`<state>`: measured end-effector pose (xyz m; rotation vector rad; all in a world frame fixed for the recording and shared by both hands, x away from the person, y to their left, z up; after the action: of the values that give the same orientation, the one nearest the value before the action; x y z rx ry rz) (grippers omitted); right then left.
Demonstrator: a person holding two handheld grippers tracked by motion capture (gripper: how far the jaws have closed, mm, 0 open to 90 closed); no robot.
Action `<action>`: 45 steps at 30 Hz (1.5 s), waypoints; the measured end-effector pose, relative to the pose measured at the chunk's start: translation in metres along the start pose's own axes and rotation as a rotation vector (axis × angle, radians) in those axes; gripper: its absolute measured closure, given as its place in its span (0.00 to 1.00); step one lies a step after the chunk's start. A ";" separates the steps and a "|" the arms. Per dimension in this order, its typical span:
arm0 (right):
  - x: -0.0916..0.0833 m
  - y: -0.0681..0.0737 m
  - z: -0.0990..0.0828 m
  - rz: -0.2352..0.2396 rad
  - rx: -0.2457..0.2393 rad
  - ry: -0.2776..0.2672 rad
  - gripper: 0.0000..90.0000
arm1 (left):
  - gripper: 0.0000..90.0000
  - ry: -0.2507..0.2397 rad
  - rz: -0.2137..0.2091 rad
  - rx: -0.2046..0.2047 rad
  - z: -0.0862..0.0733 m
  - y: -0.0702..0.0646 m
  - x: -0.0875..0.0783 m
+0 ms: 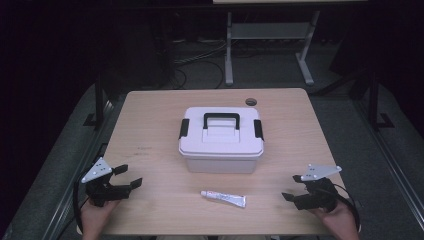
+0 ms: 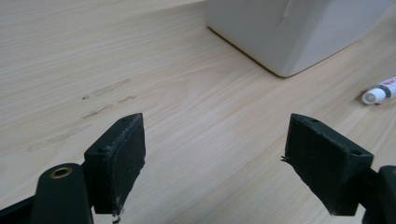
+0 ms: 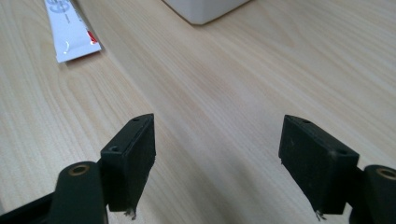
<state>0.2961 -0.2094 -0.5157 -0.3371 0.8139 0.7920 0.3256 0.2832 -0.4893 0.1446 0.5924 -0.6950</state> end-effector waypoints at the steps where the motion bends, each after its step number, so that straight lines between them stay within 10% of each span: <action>1: -0.002 -0.001 0.001 0.005 -0.003 0.001 0.30 | 0.22 0.005 0.002 0.008 0.000 -0.001 0.001; 11: -0.018 -0.013 0.022 0.040 -0.041 0.050 0.26 | 0.22 0.030 0.006 0.023 -0.004 0.000 0.001; 45: -0.038 -0.032 0.175 0.119 -0.266 0.137 0.21 | 0.22 0.008 0.019 0.021 -0.002 0.009 -0.002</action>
<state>0.3940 -0.1532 -0.3730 -0.5889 0.8639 1.0001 0.3294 0.2917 -0.4901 0.1724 0.5909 -0.6831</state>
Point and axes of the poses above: each handheld gripper's, and its own axes: x roughly forward along the jaws, z roughly out of its top, y roughly to its left, the point moved 10 cm from there along x, roughly forward along the jaws, and after that the axes turned 2 degrees about y, right-handed, at the moved point
